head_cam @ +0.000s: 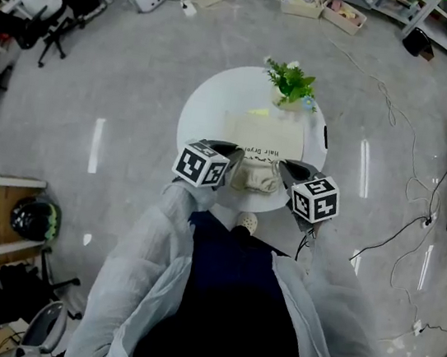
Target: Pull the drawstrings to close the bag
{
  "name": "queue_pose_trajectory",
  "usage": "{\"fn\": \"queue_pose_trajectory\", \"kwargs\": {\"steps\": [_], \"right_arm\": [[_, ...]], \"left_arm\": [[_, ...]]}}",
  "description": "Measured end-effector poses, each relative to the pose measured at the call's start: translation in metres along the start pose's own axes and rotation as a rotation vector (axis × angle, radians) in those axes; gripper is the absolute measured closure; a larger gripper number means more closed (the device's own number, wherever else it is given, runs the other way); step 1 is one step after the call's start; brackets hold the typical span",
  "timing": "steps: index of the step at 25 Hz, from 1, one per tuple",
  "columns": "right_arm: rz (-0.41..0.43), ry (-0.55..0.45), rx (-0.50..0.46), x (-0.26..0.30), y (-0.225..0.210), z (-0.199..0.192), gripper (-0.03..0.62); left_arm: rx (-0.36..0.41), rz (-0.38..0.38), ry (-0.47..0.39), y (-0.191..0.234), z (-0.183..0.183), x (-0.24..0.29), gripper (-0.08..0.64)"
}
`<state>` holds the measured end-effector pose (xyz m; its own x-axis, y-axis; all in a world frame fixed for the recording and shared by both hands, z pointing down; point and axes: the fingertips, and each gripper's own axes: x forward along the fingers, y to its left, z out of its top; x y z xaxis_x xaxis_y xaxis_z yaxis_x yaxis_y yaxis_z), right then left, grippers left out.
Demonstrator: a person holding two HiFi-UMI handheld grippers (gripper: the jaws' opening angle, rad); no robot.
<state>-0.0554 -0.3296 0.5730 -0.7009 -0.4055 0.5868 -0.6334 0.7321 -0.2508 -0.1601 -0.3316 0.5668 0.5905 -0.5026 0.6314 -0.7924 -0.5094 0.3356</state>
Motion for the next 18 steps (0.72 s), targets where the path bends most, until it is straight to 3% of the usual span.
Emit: {"fn": "queue_pose_trajectory", "kwargs": {"steps": [4, 9, 12, 18], "right_arm": [[-0.023, 0.020, 0.128, 0.015, -0.008, -0.017, 0.577], [-0.103, 0.069, 0.148, 0.022, -0.020, -0.040, 0.568], [-0.112, 0.071, 0.177, 0.019, -0.027, -0.045, 0.456], [-0.039, 0.106, 0.193, 0.012, -0.031, -0.049, 0.254]], "left_arm": [[-0.127, -0.027, 0.028, 0.005, -0.018, 0.025, 0.523], [-0.151, 0.022, 0.074, 0.013, -0.035, 0.039, 0.520], [-0.147, 0.059, 0.101, 0.019, -0.040, 0.042, 0.500], [-0.179, 0.013, 0.113, 0.015, -0.041, 0.041, 0.278]]}}
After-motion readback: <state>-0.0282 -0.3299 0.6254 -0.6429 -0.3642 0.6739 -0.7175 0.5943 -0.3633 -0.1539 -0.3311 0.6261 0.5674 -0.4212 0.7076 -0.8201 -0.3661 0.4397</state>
